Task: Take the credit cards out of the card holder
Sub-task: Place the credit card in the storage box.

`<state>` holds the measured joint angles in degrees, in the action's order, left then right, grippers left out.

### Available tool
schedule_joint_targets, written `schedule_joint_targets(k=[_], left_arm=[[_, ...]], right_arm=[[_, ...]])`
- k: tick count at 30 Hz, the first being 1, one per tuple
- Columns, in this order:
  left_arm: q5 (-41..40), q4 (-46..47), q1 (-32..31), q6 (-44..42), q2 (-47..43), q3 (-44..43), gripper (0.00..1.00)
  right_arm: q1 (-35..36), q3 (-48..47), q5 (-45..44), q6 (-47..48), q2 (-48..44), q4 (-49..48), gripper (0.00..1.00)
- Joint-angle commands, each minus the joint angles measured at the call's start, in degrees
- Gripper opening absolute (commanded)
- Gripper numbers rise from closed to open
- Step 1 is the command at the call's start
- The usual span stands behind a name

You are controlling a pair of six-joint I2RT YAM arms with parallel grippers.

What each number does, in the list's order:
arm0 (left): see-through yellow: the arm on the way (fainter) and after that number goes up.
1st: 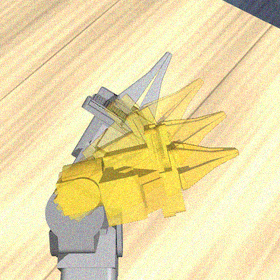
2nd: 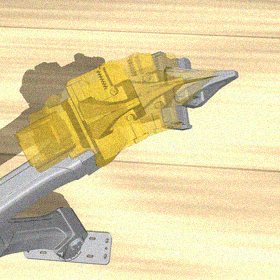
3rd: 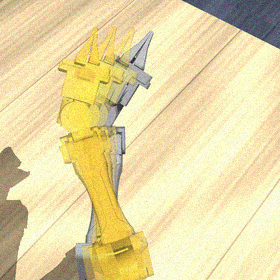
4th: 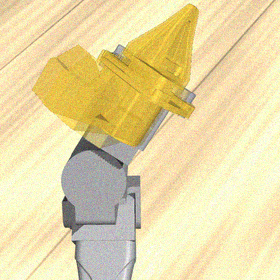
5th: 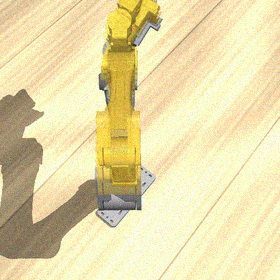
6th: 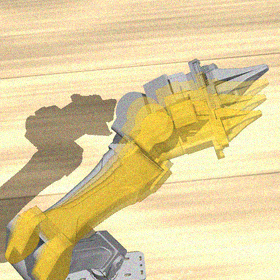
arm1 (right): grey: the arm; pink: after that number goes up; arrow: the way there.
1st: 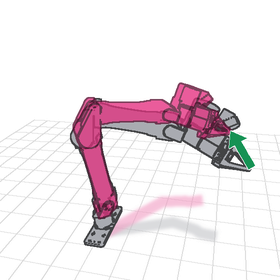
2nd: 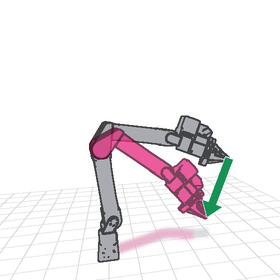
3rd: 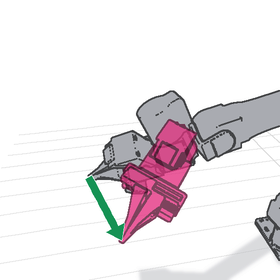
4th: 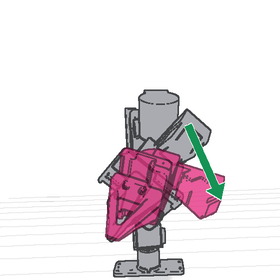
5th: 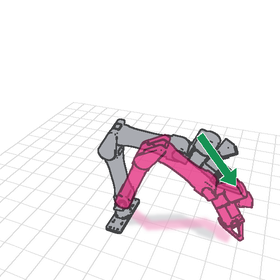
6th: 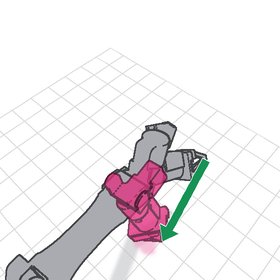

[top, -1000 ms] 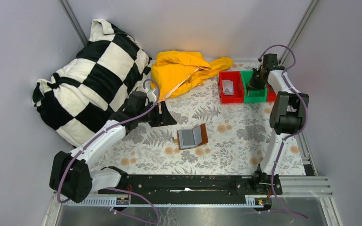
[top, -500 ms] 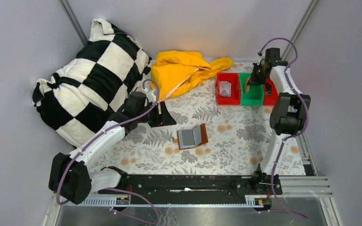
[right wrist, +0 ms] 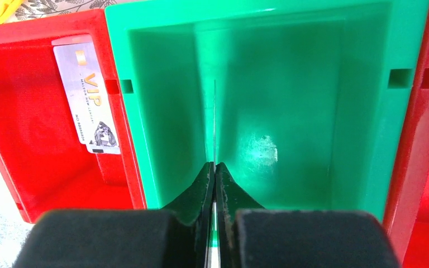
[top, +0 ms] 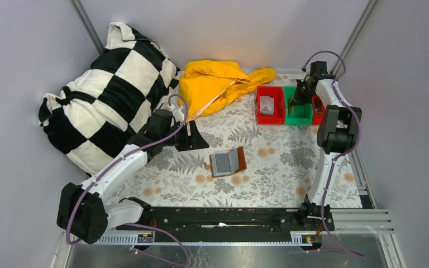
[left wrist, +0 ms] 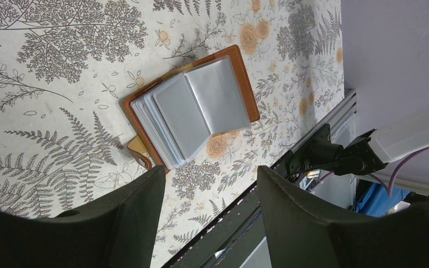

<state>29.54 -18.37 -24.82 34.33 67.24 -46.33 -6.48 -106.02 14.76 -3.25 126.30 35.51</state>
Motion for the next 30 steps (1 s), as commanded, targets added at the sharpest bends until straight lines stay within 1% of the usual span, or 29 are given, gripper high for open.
schedule_joint_targets(k=[1, 3, 5, 7, 9, 13, 14, 15, 19, 20, 21, 22, 24, 27, 28, 30], left_arm=[[-0.45, 1.76, 0.12, 0.01, 0.87, -1.25, 0.66], [-0.43, 1.76, 0.13, -0.05, 1.27, -1.59, 0.66], [-0.36, 1.76, 0.17, 0.12, 1.39, -1.79, 0.66], [-0.18, 1.76, 0.12, 0.26, 1.29, -1.96, 0.67], [0.0, 1.76, 0.12, 0.45, 1.02, -2.01, 0.68], [0.24, 1.28, 0.06, 0.5, 0.08, -1.93, 0.7], [0.25, 1.17, 0.05, 0.55, -0.23, -1.85, 0.7], [0.21, 0.96, 0.04, 0.57, -0.59, -1.66, 0.71], [-0.14, 0.67, -0.12, 0.88, -2.24, -0.61, 0.72], [-0.22, 0.44, -0.22, 0.88, -2.55, -0.34, 0.72], [-0.41, 0.13, -0.37, 0.84, -2.82, -0.2, 0.73], [-0.44, -0.1, -0.6, 0.7, -3.02, -0.1, 0.73], [-1.48, -0.84, -1.43, 0.32, -3.06, -0.23, 0.73], [-3.62, -1.31, -3.32, 0.58, -2.35, -0.26, 0.74], [-4.25, -1.16, -3.99, 0.97, -1.91, -0.26, 0.74], [-3.82, -0.29, -4.71, 1.91, -0.77, 0.01, 0.75]], right_arm=[[0.06, 0.83, 0.78, 1.19, -0.99, -1.17, 0.09], [0.06, 1.58, 0.03, 1.29, -1.58, -1.64, 0.15], [0.06, 1.98, -0.63, 1.23, -2.18, -2.0, 0.25], [0.06, 2.4, -1.32, 1.11, -3.25, -2.4, 0.31], [0.06, 3.18, -2.28, 0.89, -4.75, -2.98, 0.34], [0.06, 4.84, -5.7, -0.05, -10.06, -3.97, 0.38], [0.06, 5.47, -7.04, -0.51, -11.73, -4.19, 0.42], [0.06, 6.26, -8.43, -0.98, -13.74, -4.72, 0.48], [0.06, 9.87, -11.55, -2.76, -21.98, -6.44, 0.52], [0.3, 10.96, -12.04, -3.09, -24.33, -6.85, 0.64], [0.77, 11.92, -12.51, -3.05, -26.4, -6.78, 0.68], [1.56, 12.84, -11.96, -2.81, -28.33, -6.59, 0.7], [4.52, 14.45, -11.91, -2.77, -31.64, -5.13, 0.7], [14.58, 20.02, -14.28, -4.48, -36.65, -5.45, 0.7], [19.38, 23.2, -14.46, -6.18, -39.1, -6.68, 0.7], [24.79, 32.78, -12.86, -13.08, -43.21, -11.76, 0.7]])
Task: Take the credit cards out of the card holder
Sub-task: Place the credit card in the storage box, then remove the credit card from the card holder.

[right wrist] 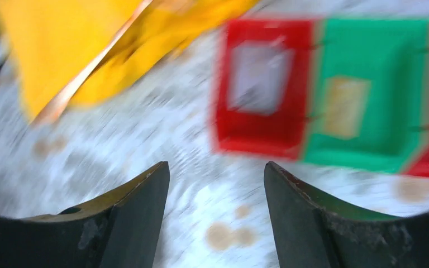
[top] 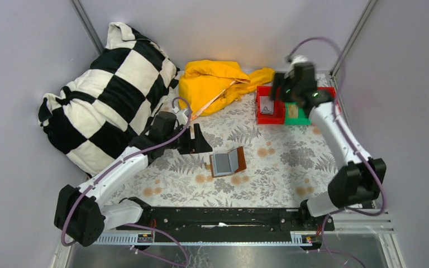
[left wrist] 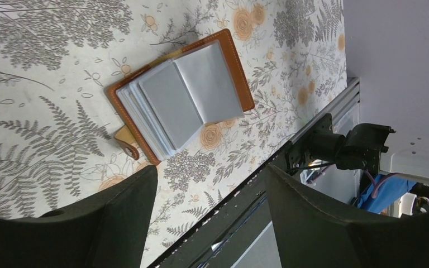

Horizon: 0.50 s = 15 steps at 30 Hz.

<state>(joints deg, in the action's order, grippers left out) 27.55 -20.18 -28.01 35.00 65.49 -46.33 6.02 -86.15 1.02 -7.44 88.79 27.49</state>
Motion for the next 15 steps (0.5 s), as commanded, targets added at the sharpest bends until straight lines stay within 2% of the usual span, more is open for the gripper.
schedule_joint_targets(k=[1, 4, 6, 9, 10, 12, 15], left_arm=[[-1.65, 2.35, -1.87, 1.78, 1.33, 0.4, 0.75], [-2.72, 3.35, -2.3, 3.61, 1.85, 2.12, 0.74], [-2.82, 3.96, -2.46, 4.41, 2.35, 3.39, 0.74], [-2.57, 5.75, -3.28, 5.42, 3.62, 4.94, 0.72], [-2.63, 6.15, -3.43, 5.91, 3.98, 5.27, 0.71], [-2.73, 6.64, -2.78, 5.79, 4.58, 5.77, 0.71], [-1.88, 6.88, -0.77, 5.0, 4.86, 6.24, 0.7]], right_arm=[[14.52, 17.66, 3.05, -12.62, -7.79, -6.8, 0.7], [21.07, 28.2, 7.2, -20.61, -12.12, -13.8, 0.67], [25.08, 31.26, 8.46, -23.27, -13.18, -14.52, 0.65], [29.16, 35.99, 11.22, -26.92, -14.17, -17.28, 0.54], [30.4, 37.56, 12.15, -28.13, -14.33, -19.22, 0.47], [33.17, 39.29, 13.06, -29.88, -13.47, -22.62, 0.37], [37.59, 37.95, 11.29, -30.18, -9.89, -23.06, 0.35]])
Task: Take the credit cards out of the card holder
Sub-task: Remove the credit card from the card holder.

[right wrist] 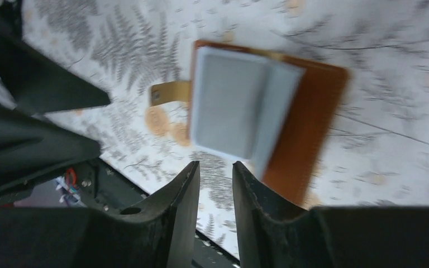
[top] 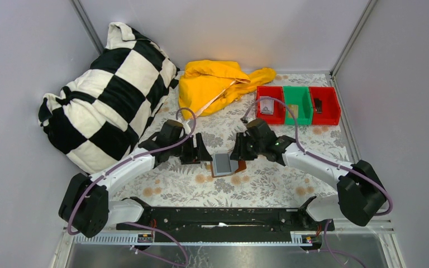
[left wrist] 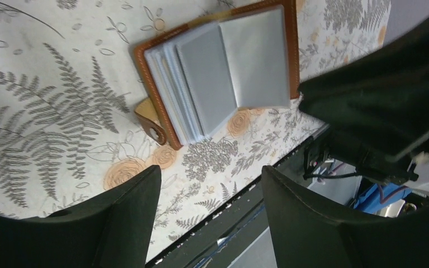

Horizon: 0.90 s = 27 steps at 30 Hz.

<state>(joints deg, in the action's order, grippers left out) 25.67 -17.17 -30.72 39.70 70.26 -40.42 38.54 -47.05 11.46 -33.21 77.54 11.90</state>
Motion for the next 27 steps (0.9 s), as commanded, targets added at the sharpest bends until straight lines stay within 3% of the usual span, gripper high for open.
schedule_joint_targets(k=[1, 5, 11, 19, 27], left_arm=[[0.54, 4.01, 2.19, 0.33, 0.28, 0.27, 0.7], [1.98, 5.46, 2.16, 1.95, 0.47, 0.48, 0.68], [2.85, 9.17, 1.1, 4.8, -0.38, 1.96, 0.65], [4.72, 17.58, -3.37, 9.71, 4.99, 1.93, 0.63], [1.23, 21.48, -4.72, 11.75, 11.06, 1.48, 0.52]], right_arm=[[6.48, -1.84, -0.09, -4.45, 2.46, -7.5, 0.35], [7.35, -1.88, -2.78, -5.61, 4.28, -9.44, 0.3], [7.33, -2.34, -4.21, -4.53, 8.3, -8.41, 0.3], [7.1, -0.03, -8.62, -4.18, 9.94, -8.33, 0.31], [3.37, 4.22, -3.85, -4.87, 10.38, -13.82, 0.32]])
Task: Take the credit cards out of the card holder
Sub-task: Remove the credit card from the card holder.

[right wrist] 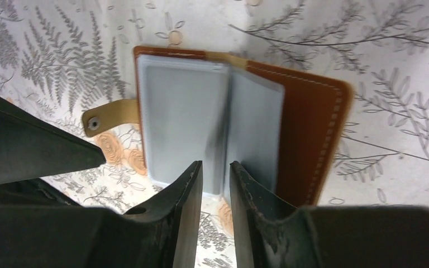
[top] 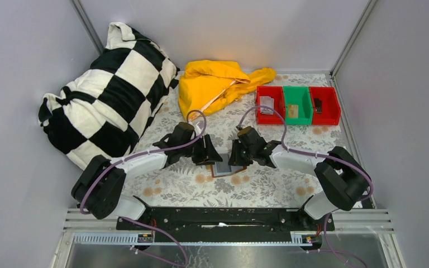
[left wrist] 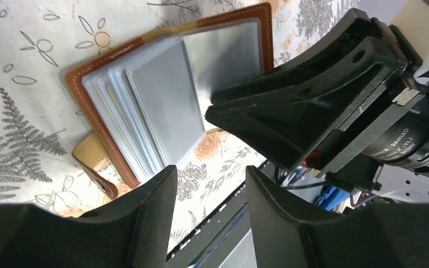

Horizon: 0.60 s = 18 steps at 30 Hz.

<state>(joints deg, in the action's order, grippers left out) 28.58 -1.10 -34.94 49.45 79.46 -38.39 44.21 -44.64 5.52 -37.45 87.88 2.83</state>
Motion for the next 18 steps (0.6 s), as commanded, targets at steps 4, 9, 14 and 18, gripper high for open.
schedule_joint_targets(k=[4, 9, 14, 18], left_arm=[[-3.56, 5.77, -0.82, 2.14, 3.92, -0.54, 0.47], [-5.07, 6.32, -0.83, 2.48, 5.14, 0.72, 0.4], [-6.3, 5.42, -0.85, 1.58, 6.03, 1.52, 0.38], [-7.02, 5.06, -0.81, 0.97, 7.4, 1.5, 0.35]], right_arm=[[-3.81, 2.91, 6.08, -1.54, 1.51, -8.26, 0.32], [-7.57, 6.99, 13.76, -5.72, 2.6, -16.83, 0.32], [-8.75, 7.75, 15.82, -7.08, 3.75, -19.08, 0.32], [-9.42, 9.31, 18.25, -9.44, 5.24, -22.8, 0.31]])
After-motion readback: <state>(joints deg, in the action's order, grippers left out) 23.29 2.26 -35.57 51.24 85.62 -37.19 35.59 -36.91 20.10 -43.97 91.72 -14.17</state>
